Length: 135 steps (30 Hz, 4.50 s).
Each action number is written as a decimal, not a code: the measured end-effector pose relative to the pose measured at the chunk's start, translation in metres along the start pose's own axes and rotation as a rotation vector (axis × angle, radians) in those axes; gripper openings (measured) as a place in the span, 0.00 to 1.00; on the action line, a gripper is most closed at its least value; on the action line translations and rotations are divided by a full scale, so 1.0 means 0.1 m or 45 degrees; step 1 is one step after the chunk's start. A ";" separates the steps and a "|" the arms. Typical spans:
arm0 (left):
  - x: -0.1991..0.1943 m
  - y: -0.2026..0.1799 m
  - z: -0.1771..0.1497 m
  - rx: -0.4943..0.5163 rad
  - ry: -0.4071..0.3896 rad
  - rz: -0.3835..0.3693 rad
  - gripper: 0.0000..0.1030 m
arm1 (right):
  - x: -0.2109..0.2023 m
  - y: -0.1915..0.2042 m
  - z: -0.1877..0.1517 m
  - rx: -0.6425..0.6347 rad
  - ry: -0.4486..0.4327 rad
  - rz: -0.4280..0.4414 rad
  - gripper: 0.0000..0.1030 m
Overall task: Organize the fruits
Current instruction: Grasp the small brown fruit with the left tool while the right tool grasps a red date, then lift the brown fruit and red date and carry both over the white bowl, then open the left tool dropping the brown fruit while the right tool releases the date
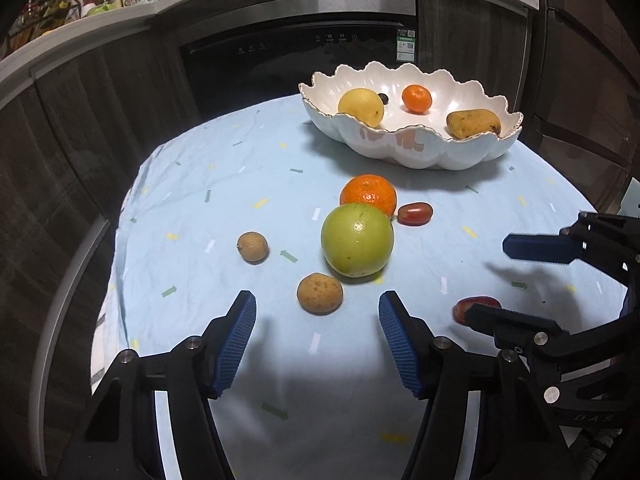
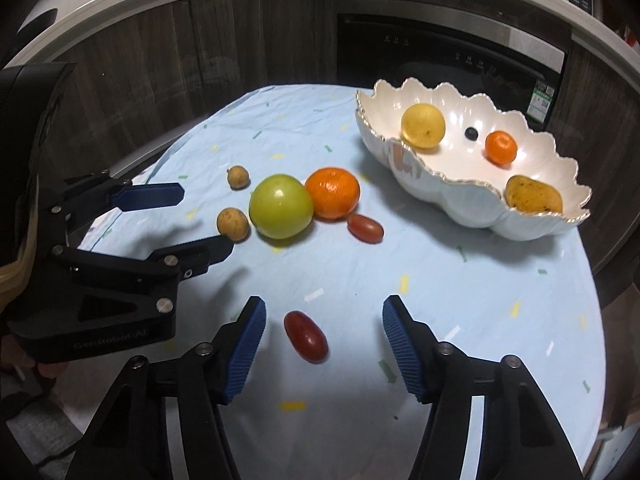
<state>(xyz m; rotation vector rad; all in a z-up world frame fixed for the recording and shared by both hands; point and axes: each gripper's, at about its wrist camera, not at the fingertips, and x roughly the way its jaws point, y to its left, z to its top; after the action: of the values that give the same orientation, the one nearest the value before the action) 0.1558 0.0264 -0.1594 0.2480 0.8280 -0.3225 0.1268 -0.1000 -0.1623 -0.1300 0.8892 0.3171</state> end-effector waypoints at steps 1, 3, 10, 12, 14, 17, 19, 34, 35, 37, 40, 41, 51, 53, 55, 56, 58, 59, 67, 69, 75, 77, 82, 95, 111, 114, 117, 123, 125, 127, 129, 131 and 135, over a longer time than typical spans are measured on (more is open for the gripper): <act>0.02 0.00 0.00 0.002 0.002 -0.005 0.61 | 0.02 0.00 -0.01 0.002 0.009 0.008 0.54; 0.05 0.00 0.00 0.007 0.006 -0.010 0.61 | 0.05 0.01 -0.02 0.007 0.020 0.024 0.52; 0.18 0.01 0.00 -0.001 0.027 -0.048 0.58 | 0.15 0.00 -0.08 0.012 0.066 0.088 0.39; 0.22 0.02 0.00 -0.008 0.034 -0.062 0.56 | 0.18 0.00 -0.08 0.015 0.075 0.096 0.34; 0.26 0.02 0.00 -0.010 0.043 -0.074 0.53 | 0.18 -0.01 -0.09 0.016 0.071 0.097 0.32; 0.31 0.02 0.00 -0.018 0.055 -0.094 0.50 | 0.19 -0.02 -0.10 0.018 0.067 0.098 0.31; 0.34 0.02 0.01 -0.017 0.060 -0.104 0.47 | 0.20 -0.01 -0.10 0.010 0.062 0.095 0.30; 0.32 0.05 0.01 -0.051 0.063 -0.106 0.27 | 0.21 -0.03 -0.08 0.007 0.048 0.085 0.19; 0.30 0.05 0.01 -0.049 0.061 -0.105 0.27 | 0.21 -0.04 -0.07 0.009 0.047 0.084 0.19; 0.27 0.04 0.01 -0.055 0.058 -0.107 0.27 | 0.18 -0.05 -0.07 0.012 0.042 0.081 0.19; 0.21 0.03 0.01 -0.063 0.051 -0.100 0.27 | 0.14 -0.07 -0.04 0.016 0.027 0.076 0.19; 0.19 0.03 0.01 -0.066 0.049 -0.101 0.27 | 0.12 -0.07 -0.03 0.017 0.019 0.075 0.19; -0.05 -0.01 0.07 -0.079 0.021 -0.070 0.27 | -0.08 -0.09 0.04 0.025 -0.049 0.066 0.18; -0.09 0.00 0.09 -0.089 0.015 -0.061 0.27 | -0.13 -0.10 0.06 0.028 -0.066 0.060 0.18; -0.15 -0.01 0.12 -0.095 0.004 -0.056 0.27 | -0.17 -0.11 0.08 0.031 -0.082 0.055 0.18; -0.16 -0.02 0.13 -0.095 0.000 -0.054 0.27 | -0.19 -0.12 0.09 0.033 -0.092 0.051 0.18; -0.21 -0.03 0.17 -0.094 -0.011 -0.050 0.27 | -0.24 -0.14 0.12 0.038 -0.109 0.044 0.18; -0.23 -0.04 0.19 -0.093 -0.017 -0.051 0.27 | -0.26 -0.16 0.13 0.042 -0.118 0.039 0.18; -0.35 -0.17 0.39 -0.083 -0.057 -0.053 0.27 | -0.44 -0.30 0.25 0.081 -0.182 0.006 0.18; -0.36 -0.20 0.43 -0.084 -0.062 -0.053 0.27 | -0.48 -0.35 0.28 0.093 -0.196 -0.008 0.18; -0.37 -0.29 0.60 -0.087 -0.083 -0.067 0.27 | -0.58 -0.54 0.38 0.135 -0.234 -0.047 0.18; -0.36 -0.33 0.66 -0.083 -0.092 -0.074 0.27 | -0.60 -0.60 0.42 0.145 -0.249 -0.064 0.18; -0.34 -0.43 0.82 -0.077 -0.114 -0.088 0.27 | -0.65 -0.76 0.50 0.176 -0.280 -0.099 0.18; -0.20 -0.53 1.20 -0.086 -0.144 -0.106 0.27 | -0.69 -1.07 0.66 0.238 -0.321 -0.151 0.18; 0.12 -0.54 1.49 -0.107 -0.113 -0.098 0.27 | -0.52 -1.32 0.86 0.300 -0.298 -0.167 0.19; 0.19 -0.53 1.51 -0.108 -0.105 -0.095 0.27 | -0.46 -1.36 0.88 0.314 -0.283 -0.169 0.18; 0.26 -0.54 1.54 -0.108 -0.095 -0.095 0.27 | -0.39 -1.40 0.88 0.330 -0.266 -0.168 0.19; 0.39 -0.56 1.56 -0.107 -0.070 -0.099 0.27 | -0.24 -1.44 0.86 0.349 -0.225 -0.156 0.19; 0.41 -0.57 1.57 -0.099 -0.063 -0.104 0.27 | -0.21 -1.45 0.86 0.352 -0.213 -0.150 0.19; 0.43 -0.58 1.57 -0.092 -0.062 -0.099 0.27 | -0.19 -1.46 0.85 0.357 -0.203 -0.141 0.19; 0.44 -0.58 1.57 -0.089 -0.059 -0.097 0.27 | -0.18 -1.47 0.85 0.362 -0.199 -0.134 0.19; 0.45 -0.57 1.57 -0.089 -0.057 -0.092 0.33 | -0.18 -1.46 0.85 0.363 -0.200 -0.125 0.21; 0.40 -0.56 1.57 -0.075 -0.077 -0.055 0.49 | -0.22 -1.46 0.85 0.378 -0.223 -0.126 0.47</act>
<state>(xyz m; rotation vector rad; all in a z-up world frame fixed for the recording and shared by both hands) 0.2670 -0.0862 -0.0923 0.1645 0.7828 -0.3439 0.2247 -0.2218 -0.0950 0.1270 0.7440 0.0999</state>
